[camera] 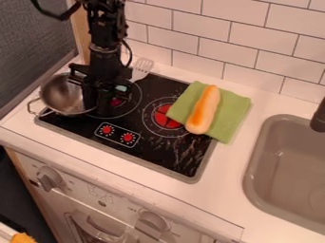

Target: Move silver pot and put it between the two burners

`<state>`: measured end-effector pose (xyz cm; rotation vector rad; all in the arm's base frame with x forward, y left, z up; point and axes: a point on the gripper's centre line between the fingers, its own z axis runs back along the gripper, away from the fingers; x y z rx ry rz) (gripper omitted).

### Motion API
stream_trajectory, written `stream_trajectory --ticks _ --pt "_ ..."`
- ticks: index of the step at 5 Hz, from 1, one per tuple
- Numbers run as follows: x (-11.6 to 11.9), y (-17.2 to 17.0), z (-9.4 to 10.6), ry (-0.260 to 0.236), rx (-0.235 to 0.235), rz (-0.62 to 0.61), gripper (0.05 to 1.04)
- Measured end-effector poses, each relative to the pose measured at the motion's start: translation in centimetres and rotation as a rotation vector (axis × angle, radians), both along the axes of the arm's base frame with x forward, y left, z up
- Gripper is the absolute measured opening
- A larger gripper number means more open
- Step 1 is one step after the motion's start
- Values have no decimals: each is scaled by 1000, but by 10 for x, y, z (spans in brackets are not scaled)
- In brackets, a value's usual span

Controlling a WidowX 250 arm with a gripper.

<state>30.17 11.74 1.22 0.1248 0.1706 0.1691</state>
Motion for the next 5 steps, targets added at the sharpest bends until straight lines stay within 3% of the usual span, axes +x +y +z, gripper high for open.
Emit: stream_trajectory --ticks 1,2,3,4,5 --pt "-2 -4 3 13 26 1 134" --pt "-10 -10 16 -22 42 52 89" --pt "-13 -17 48 -118 58 128 72" --pt "-10 -28 63 -158 46 135 69" --pt "15 -53 77 -224 -5 47 69"
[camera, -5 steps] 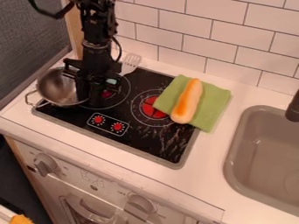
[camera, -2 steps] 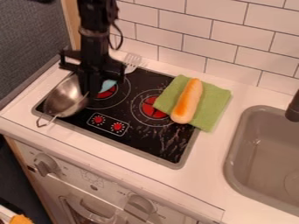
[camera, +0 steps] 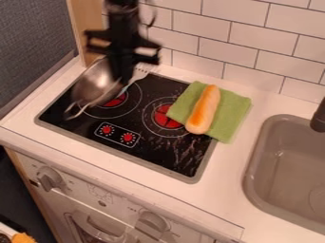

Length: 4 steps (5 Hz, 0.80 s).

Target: Move silver pot and put it between the two burners

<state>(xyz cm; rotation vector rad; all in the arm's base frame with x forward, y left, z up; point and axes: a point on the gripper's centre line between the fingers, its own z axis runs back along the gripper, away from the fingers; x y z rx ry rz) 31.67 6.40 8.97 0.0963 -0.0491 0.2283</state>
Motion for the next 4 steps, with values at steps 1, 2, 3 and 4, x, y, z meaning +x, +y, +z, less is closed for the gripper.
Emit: stream_trajectory --ticks 1,2,3,4 --pt "25 -22 -5 -4 -21 -91 69" --pt "49 -34 -11 1 -25 -150 69" --pt "60 -39 -25 47 -18 -174 69" --pt "59 -36 -43 100 -6 -181 69"
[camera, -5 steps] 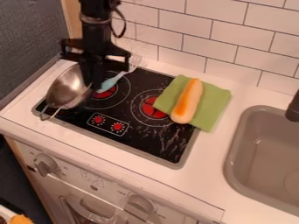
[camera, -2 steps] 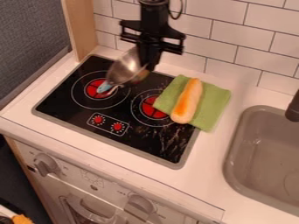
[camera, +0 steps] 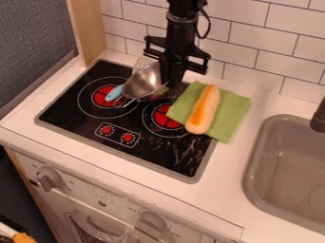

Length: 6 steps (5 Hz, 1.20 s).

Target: Move silver pot and put it between the two burners

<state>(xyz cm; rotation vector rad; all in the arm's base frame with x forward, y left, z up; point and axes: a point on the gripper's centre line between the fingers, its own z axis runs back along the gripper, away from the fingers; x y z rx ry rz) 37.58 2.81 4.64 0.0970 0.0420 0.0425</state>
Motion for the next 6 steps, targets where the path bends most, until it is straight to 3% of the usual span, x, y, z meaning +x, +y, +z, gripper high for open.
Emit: stream_trajectory --ticks 1,2,3,4,5,6 --pt "-2 0 -7 31 -1 -14 85" --pt "-4 -1 -10 50 -10 -28 274" --pt "-3 -11 -7 38 -19 -33 543" --pt "-6 -27 24 -45 -32 -47 844" --pt "-12 -30 32 -65 -41 -38 1015" --pt "-13 -31 32 -66 -47 -39 1011"
